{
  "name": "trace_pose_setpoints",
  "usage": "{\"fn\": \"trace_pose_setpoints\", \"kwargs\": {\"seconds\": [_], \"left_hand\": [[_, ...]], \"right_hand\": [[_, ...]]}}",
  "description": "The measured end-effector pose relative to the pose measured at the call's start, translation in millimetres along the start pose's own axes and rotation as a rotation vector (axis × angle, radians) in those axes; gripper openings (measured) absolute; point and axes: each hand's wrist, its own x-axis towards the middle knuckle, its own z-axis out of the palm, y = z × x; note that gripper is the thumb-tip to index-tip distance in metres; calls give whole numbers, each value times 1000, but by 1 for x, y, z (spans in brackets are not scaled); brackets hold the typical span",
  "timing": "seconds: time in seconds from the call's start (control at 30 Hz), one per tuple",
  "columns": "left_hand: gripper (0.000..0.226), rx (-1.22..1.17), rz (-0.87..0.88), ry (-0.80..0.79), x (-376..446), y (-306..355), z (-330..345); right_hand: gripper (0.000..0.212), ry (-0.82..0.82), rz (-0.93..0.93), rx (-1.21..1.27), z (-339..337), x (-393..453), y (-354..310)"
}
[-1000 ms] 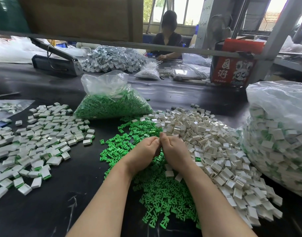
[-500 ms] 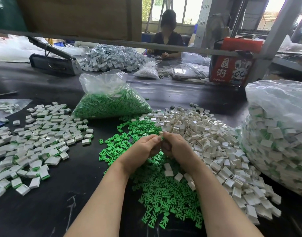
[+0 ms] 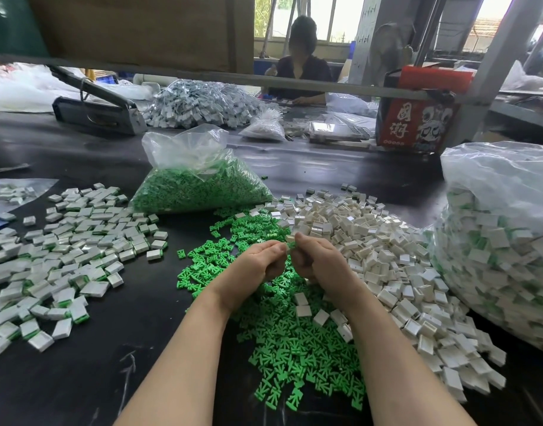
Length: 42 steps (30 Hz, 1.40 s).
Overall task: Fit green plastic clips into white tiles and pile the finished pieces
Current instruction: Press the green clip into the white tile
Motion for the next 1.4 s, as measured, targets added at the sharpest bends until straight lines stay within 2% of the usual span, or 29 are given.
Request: {"fn": "trace_pose_setpoints", "kwargs": {"seconds": [0.33, 0.5, 0.83, 1.07, 1.3, 1.4], "left_hand": [[30, 65, 5, -20, -1, -1, -1], [20, 50, -10, 22, -1, -3, 0], [33, 72, -20, 40, -1, -1, 1], [24, 84, -6, 29, 1, -4, 0], [32, 119, -20, 48, 0, 0, 3], [40, 117, -28, 45, -1, 2, 5]], "right_hand": [[43, -1, -88, -84, -2, -1, 1], [41, 60, -98, -223, 2, 4, 6], [42, 134, -152, -386, 7, 6, 8], [36, 159, -164, -433, 7, 9, 10], [40, 206, -215, -683, 7, 6, 11], [42, 170, -198, -748, 9, 4, 9]]}}
